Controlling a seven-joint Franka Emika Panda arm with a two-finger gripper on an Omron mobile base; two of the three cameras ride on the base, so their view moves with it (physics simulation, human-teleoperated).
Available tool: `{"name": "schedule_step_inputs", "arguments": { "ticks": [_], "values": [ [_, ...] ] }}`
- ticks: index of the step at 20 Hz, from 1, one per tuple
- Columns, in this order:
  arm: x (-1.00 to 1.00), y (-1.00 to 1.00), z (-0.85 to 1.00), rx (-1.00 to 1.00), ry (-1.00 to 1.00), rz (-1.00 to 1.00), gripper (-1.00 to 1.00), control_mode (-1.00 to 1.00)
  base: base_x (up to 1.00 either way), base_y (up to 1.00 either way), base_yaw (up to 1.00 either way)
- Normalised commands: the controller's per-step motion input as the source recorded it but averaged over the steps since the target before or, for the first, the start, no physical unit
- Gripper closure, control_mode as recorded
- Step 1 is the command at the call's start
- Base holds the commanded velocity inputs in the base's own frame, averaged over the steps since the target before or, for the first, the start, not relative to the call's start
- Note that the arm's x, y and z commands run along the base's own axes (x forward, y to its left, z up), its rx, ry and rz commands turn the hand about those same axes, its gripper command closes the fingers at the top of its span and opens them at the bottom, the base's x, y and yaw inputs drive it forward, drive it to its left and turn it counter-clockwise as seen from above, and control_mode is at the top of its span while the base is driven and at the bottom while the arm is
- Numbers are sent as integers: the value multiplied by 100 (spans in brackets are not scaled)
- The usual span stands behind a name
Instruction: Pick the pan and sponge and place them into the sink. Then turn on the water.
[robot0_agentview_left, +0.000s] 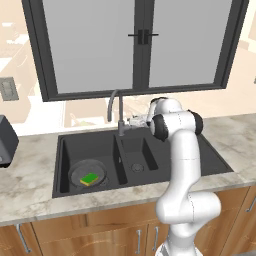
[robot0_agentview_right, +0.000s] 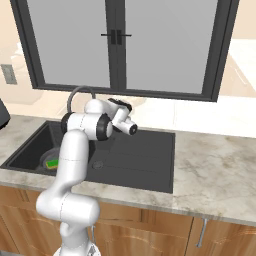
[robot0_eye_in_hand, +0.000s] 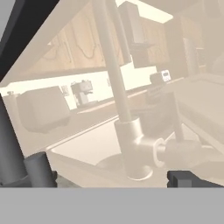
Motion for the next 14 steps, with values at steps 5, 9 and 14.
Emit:
{"name": "schedule_step_inputs", "arguments": {
  "ticks": [5, 9, 14],
  "values": [
    [17, 7, -10, 0, 0, 0, 100, -100, 0, 0, 0],
    [13, 0, -7, 0, 0, 0, 100, -100, 0, 0, 0],
    [5, 1, -3, 0, 0, 0, 100, -100, 0, 0, 0]
  ]
}}
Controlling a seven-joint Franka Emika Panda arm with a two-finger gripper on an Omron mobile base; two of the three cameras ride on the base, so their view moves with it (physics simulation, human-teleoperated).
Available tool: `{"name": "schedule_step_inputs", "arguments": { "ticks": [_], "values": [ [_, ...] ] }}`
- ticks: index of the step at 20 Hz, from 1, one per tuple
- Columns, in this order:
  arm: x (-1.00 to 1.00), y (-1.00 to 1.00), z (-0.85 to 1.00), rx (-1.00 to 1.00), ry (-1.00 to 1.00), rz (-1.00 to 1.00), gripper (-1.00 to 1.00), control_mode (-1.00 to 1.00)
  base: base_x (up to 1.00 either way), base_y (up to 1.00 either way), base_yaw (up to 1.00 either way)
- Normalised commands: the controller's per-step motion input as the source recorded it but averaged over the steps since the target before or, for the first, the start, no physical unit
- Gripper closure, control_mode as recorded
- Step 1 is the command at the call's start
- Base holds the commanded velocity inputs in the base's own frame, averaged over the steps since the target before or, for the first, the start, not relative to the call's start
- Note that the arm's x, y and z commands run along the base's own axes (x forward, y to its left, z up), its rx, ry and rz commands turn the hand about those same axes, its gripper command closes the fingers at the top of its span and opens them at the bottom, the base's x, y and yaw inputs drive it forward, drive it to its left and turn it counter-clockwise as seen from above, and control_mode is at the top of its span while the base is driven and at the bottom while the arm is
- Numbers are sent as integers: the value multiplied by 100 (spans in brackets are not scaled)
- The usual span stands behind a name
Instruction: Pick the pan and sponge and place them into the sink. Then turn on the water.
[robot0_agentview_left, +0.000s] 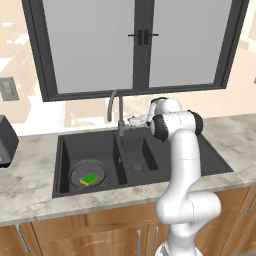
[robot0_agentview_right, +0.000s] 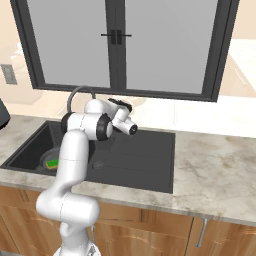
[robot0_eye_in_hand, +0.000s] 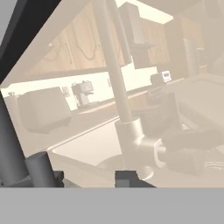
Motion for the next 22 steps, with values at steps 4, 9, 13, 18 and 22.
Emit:
{"name": "schedule_step_inputs", "arguments": {
  "ticks": [4, 9, 13, 18, 22],
  "values": [
    [5, -1, 0, 0, 2, -2, 100, -100, 0, 0, 0],
    [6, -23, -3, 0, 10, -7, 100, -100, 0, 0, 0],
    [4, -25, -3, 0, 10, -7, 100, -100, 0, 0, 0],
    [2, -31, -5, 1, 9, -7, 100, -100, 0, 0, 0],
    [6, -38, -4, 2, 7, -6, 100, -100, 0, 0, 0]
  ]
}}
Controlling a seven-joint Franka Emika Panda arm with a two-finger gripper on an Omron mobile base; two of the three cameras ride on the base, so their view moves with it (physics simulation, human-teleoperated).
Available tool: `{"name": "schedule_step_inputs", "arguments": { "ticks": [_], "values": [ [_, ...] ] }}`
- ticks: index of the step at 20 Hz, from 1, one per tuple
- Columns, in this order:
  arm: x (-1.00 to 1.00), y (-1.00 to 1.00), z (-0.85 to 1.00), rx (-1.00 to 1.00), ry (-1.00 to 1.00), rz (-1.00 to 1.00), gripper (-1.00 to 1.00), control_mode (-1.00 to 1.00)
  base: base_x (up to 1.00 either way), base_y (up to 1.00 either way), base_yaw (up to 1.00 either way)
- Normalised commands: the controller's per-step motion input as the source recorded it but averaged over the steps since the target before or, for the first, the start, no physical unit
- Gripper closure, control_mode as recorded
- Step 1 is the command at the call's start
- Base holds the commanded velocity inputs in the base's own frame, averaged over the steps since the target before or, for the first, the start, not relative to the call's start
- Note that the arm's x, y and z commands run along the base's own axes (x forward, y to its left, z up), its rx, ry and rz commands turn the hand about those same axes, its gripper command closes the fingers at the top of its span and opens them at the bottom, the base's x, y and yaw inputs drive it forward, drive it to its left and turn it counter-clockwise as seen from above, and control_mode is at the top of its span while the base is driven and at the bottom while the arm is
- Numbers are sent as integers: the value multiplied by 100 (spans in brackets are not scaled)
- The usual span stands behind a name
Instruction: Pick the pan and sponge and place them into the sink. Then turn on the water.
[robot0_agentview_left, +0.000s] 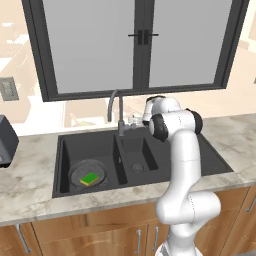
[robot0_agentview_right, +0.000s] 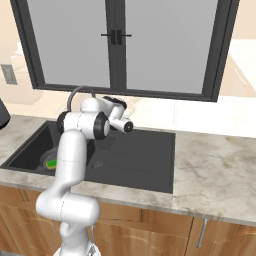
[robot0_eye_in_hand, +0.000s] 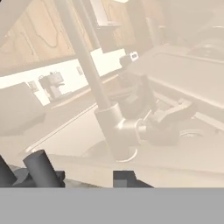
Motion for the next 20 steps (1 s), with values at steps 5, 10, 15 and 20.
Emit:
{"name": "schedule_step_inputs", "arguments": {
  "ticks": [5, 10, 15, 20],
  "values": [
    [5, -44, -3, 3, 6, -5, 100, -100, 0, 0, 0],
    [6, -42, -3, 3, 6, -5, 100, -100, 0, 0, 0],
    [4, -42, -2, 3, 3, -4, 100, -100, 0, 0, 0],
    [0, -38, 0, 3, 2, -3, 100, -100, 0, 0, 0]
  ]
}}
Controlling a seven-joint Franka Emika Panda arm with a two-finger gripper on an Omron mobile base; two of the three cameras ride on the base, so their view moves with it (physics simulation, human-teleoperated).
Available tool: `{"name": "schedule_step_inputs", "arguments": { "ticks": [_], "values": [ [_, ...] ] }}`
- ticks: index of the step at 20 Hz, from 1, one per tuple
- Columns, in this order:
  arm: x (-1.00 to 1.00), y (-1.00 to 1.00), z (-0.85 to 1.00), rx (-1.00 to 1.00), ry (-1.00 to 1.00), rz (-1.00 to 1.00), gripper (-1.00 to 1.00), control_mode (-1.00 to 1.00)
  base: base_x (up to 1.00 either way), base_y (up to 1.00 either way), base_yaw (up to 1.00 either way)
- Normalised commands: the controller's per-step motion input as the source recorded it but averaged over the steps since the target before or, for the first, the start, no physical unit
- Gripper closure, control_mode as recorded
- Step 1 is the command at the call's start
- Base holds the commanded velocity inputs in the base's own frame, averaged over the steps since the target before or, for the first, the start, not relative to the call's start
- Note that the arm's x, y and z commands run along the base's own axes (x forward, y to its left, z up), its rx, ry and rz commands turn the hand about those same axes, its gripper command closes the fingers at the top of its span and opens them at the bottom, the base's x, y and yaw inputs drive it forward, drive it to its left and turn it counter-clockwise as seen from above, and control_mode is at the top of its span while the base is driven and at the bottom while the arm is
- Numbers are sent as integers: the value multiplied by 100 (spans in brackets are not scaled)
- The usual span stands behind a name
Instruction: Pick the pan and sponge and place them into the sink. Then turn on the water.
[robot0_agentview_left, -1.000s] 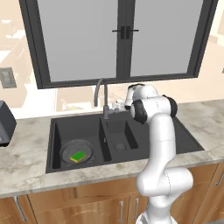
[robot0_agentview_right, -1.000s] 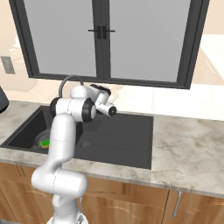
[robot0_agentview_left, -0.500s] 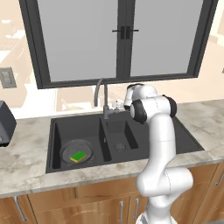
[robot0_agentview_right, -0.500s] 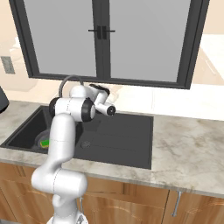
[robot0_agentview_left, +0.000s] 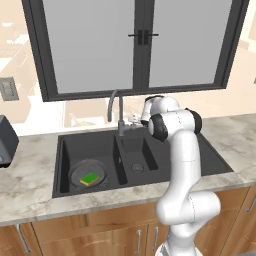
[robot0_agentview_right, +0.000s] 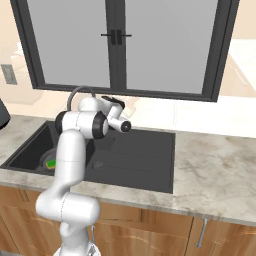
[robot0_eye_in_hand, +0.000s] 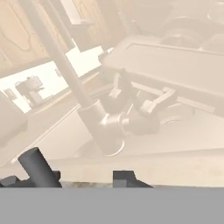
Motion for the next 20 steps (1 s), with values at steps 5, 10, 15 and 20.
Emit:
{"name": "schedule_step_inputs", "arguments": {
  "ticks": [5, 10, 15, 20],
  "values": [
    [0, -38, 0, 3, 3, -3, 100, -100, 0, 0, 0],
    [0, -37, 0, 3, 4, -3, 100, -100, 0, 0, 0],
    [1, -41, -6, 3, 4, -2, 100, -100, 0, 0, 0],
    [0, -40, -9, 3, 4, -1, 100, -100, 0, 0, 0]
  ]
}}
